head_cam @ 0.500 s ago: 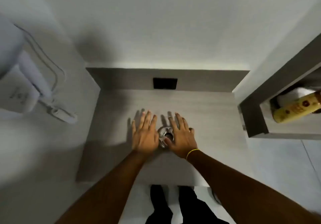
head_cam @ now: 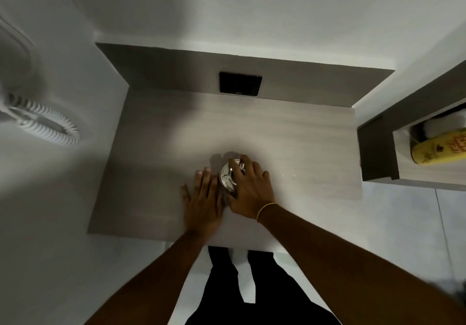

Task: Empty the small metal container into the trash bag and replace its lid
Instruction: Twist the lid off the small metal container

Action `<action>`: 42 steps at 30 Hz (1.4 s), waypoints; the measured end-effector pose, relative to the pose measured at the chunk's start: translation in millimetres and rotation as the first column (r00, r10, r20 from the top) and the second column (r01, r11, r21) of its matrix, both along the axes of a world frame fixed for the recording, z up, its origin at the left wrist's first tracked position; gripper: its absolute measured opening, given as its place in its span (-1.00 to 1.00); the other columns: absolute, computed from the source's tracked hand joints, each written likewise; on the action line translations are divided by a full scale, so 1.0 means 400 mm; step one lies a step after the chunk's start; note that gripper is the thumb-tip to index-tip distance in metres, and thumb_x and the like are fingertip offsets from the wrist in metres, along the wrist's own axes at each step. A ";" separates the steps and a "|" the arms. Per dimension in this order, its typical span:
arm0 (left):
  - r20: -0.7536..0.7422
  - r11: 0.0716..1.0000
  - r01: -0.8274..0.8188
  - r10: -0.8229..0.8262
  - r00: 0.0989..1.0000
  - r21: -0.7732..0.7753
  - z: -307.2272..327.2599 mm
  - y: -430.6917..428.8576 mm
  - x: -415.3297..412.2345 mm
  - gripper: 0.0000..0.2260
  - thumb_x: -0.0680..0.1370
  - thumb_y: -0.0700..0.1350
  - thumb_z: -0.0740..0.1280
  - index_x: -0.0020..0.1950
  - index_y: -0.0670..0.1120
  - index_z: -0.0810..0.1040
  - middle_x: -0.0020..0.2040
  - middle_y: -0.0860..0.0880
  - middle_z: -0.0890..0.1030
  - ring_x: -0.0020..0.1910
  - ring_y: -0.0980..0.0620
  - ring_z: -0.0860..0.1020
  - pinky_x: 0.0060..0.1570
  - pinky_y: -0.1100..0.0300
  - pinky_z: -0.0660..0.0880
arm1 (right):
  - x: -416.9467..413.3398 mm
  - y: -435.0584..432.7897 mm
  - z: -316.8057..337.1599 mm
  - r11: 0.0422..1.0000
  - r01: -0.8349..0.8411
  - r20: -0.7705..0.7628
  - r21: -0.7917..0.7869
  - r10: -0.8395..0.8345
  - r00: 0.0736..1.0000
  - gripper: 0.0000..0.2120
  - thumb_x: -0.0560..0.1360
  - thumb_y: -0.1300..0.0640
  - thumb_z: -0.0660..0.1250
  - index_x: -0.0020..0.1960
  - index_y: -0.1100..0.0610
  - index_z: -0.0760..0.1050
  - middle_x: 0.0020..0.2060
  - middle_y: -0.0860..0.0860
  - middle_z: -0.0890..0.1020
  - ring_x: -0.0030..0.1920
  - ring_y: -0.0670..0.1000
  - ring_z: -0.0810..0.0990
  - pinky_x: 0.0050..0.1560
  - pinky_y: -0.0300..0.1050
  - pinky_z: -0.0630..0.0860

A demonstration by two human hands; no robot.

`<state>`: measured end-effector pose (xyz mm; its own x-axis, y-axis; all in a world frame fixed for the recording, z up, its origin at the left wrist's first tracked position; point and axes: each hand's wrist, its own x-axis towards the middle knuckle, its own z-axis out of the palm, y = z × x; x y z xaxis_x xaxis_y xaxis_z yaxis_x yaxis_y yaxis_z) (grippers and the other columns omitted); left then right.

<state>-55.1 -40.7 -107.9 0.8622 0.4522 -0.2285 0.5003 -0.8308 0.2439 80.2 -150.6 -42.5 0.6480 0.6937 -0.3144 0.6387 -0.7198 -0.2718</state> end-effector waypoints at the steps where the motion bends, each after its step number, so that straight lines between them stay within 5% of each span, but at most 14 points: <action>1: 0.012 1.000 -0.010 0.010 1.000 0.001 -0.002 -0.001 0.000 -0.44 0.71 0.09 0.08 0.70 -0.09 0.28 0.77 -0.12 0.14 0.76 -0.17 0.04 0.58 -0.51 0.07 | 0.002 0.002 0.000 1.000 -0.017 0.008 -0.005 0.017 1.000 -0.08 0.38 -0.33 0.33 0.64 0.02 0.25 0.58 0.19 0.35 0.42 0.33 0.47 0.24 0.27 0.54; 9: 0.057 1.000 -0.014 0.013 0.998 0.019 -0.012 -0.003 -0.002 -0.38 0.70 0.13 0.00 0.73 -0.10 0.22 0.77 -0.13 0.14 0.75 -0.19 0.06 0.59 -0.51 0.06 | 0.017 0.007 0.008 0.997 -0.071 0.037 -0.030 0.072 0.997 -0.08 0.36 -0.31 0.35 0.64 0.00 0.24 0.53 0.18 0.38 0.40 0.31 0.49 0.25 0.30 0.52; 15: 0.107 0.999 -0.024 0.020 0.994 0.035 -0.028 -0.009 -0.002 -0.41 0.70 0.13 0.10 0.69 -0.11 0.31 0.75 -0.14 0.21 0.74 -0.18 0.13 0.58 -0.50 0.11 | 0.051 -0.058 0.003 0.984 0.098 0.108 0.149 -0.114 0.988 -0.13 0.29 -0.30 0.37 0.56 -0.07 0.34 0.45 0.08 0.44 0.35 0.22 0.53 0.18 0.18 0.52; 20: 0.109 0.999 -0.032 0.028 0.994 0.037 -0.027 -0.007 -0.003 -0.39 0.68 0.14 0.13 0.71 -0.07 0.30 0.75 -0.11 0.22 0.74 -0.16 0.12 0.57 -0.47 0.13 | 0.088 -0.137 -0.034 0.948 0.289 0.156 0.129 -0.308 0.939 -0.21 0.33 -0.37 0.38 0.49 -0.07 0.40 0.33 0.06 0.53 0.30 0.18 0.55 0.18 0.18 0.45; 37: 0.149 0.999 -0.025 0.017 0.989 0.047 -0.032 -0.004 -0.006 -0.41 0.69 0.15 0.15 0.67 -0.09 0.35 0.74 -0.14 0.26 0.74 -0.18 0.15 0.58 -0.46 0.10 | 0.051 -0.172 -0.112 0.951 0.294 0.179 0.095 -0.307 0.935 -0.24 0.57 -0.35 0.21 0.63 0.04 0.30 0.50 0.16 0.42 0.45 0.23 0.45 0.39 0.23 0.38; 42: 0.154 0.998 -0.017 0.006 0.988 0.068 -0.041 -0.001 -0.009 -0.40 0.69 0.15 0.18 0.68 -0.09 0.34 0.74 -0.14 0.25 0.74 -0.18 0.15 0.59 -0.46 0.08 | 0.044 -0.157 -0.088 0.915 0.322 0.162 0.245 -0.366 0.917 -0.34 0.57 -0.24 0.29 0.59 0.02 0.36 0.58 0.12 0.38 0.57 0.20 0.39 0.48 0.25 0.32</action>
